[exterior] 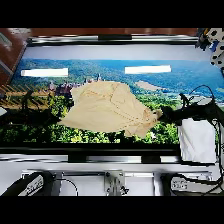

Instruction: Fold the shirts.

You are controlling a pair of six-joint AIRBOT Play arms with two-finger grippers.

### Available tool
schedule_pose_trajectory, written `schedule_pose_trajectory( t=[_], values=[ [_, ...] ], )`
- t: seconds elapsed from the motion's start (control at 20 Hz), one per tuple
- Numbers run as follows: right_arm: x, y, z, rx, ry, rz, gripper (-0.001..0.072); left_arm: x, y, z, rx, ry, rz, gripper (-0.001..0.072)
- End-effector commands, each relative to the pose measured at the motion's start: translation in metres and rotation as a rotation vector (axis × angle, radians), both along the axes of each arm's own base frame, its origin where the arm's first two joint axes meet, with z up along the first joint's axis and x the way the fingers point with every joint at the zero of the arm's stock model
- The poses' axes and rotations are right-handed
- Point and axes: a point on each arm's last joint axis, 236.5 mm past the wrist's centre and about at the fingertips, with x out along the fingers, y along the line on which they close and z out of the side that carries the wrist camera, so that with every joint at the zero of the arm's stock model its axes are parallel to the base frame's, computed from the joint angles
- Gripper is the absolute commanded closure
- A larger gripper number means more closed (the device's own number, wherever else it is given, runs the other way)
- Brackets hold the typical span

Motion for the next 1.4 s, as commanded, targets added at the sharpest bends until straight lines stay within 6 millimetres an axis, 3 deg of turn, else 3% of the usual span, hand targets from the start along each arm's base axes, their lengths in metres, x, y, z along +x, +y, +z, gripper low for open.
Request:
schedule_pose_trajectory(
  t=[0.0,0.05,0.1,0.2,0.3,0.35,0.45,0.5,0.55,0.65,0.75,0.85,0.95,1.0,1.1,1.25,1.35],
  values=[
    [0.022,0.019,0.071,0.038,-0.171,0.116,0.0648,0.036,0.01,0.078,0.071,-0.243,-0.016,0.0674],
    [0.037,0.015,0.116,0.001,-0.296,0.134,0.0648,0.051,0.014,0.124,0.105,-0.369,-0.009,0.0673],
    [0.05,0.012,0.167,-0.047,-0.439,0.143,0.0648,0.062,0.018,0.185,0.145,-0.526,0.004,0.0673],
    [0.061,0.009,0.295,-0.17,-0.782,0.143,0.0648,0.06,0.02,0.324,0.219,-0.874,0.051,0.0672],
    [0.039,0.01,0.436,-0.289,-1.138,0.065,0.0648,0.017,0.016,0.461,0.271,-1.229,0.12,0.0673],
    [0.018,0.013,0.494,-0.323,-1.291,0.017,0.0647,-0.015,0.01,0.513,0.293,-1.378,0.139,0.0672],
    [-0.036,0.016,0.584,-0.366,-1.538,-0.097,0.0648,-0.08,-0.006,0.58,0.325,-1.592,0.145,0.0672],
    [-0.065,0.018,0.615,-0.379,-1.627,-0.152,0.0648,-0.106,-0.012,0.597,0.33,-1.657,0.147,0.0672],
    [-0.09,0.018,0.634,-0.398,-1.68,-0.195,0.0648,-0.125,-0.014,0.606,0.308,-1.681,0.178,0.0672],
    [-0.128,0.013,0.646,-0.462,-1.72,-0.254,0.0648,-0.146,0.003,0.605,0.284,-1.629,0.316,0.0672],
    [-0.155,0.01,0.644,-0.52,-1.714,-0.281,0.0648,-0.158,0.022,0.596,0.385,-1.6,0.394,0.0673],
    [-0.171,0.007,0.634,-0.561,-1.672,-0.292,0.0648,-0.164,0.033,0.585,0.451,-1.577,0.434,0.0673],
    [-0.173,0.001,0.609,-0.577,-1.559,-0.294,0.0647,-0.152,0.043,0.561,0.501,-1.486,0.433,0.0673],
    [-0.167,-0.004,0.59,-0.591,-1.472,-0.281,0.0647,-0.137,0.048,0.538,0.521,-1.393,0.412,0.0672],
    [-0.152,-0.014,0.53,-0.584,-1.201,-0.238,0.0648,-0.099,0.055,0.479,0.527,-1.18,0.352,0.0672],
    [-0.132,-0.019,0.425,-0.522,-0.77,-0.112,0.0647,-0.037,0.07,0.371,0.493,-0.863,0.293,0.0672],
    [-0.107,-0.03,0.369,-0.502,-0.626,-0.106,0.0647,-0.003,0.079,0.289,0.46,-0.66,0.265,0.0672]
  ],
)
